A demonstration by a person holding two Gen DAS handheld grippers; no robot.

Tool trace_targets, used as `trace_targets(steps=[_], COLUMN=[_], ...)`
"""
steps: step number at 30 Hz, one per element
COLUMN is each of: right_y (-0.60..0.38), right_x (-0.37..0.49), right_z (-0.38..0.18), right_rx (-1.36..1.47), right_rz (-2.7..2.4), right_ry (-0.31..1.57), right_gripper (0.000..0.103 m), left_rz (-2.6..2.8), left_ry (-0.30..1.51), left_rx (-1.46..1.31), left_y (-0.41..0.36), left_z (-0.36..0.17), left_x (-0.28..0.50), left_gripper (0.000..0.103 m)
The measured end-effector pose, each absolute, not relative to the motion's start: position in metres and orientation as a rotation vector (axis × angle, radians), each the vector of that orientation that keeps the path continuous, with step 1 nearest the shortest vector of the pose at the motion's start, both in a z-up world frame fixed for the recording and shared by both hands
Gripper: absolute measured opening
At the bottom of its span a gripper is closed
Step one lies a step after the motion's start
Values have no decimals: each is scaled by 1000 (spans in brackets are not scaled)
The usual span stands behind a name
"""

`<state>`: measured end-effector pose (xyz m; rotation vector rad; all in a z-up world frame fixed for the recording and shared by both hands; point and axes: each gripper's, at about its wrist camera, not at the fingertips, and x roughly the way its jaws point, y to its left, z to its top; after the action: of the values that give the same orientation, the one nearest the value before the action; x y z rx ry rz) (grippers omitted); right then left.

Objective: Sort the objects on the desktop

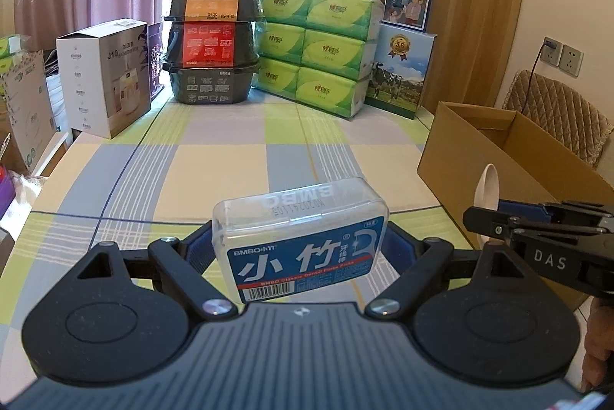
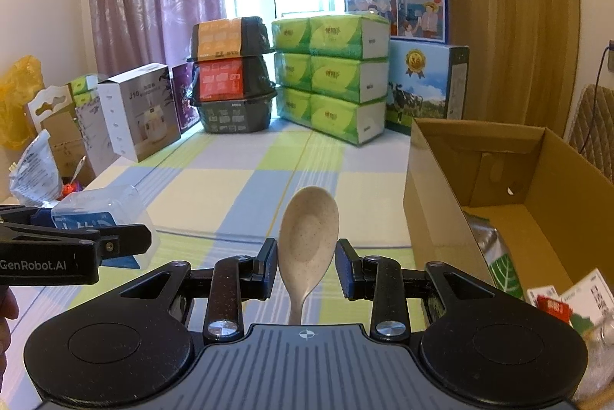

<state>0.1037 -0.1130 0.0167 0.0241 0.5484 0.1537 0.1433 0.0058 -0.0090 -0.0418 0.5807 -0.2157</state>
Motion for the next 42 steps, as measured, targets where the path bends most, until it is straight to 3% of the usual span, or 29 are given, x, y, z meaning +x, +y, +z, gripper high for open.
trace_targets(steps=[25,42], right_y=[-131,-215], right_x=[21,-42], right_z=[85,137], right_rx=[56,72], right_rz=[177,38], right_ry=[466,393], right_gripper=[30,30], left_rz=[-210,-358], left_ry=[533,487], left_rx=[-42,46], left_y=[-18,-99], left_z=[38,83], left_x=[76,40], left_gripper=[85,85])
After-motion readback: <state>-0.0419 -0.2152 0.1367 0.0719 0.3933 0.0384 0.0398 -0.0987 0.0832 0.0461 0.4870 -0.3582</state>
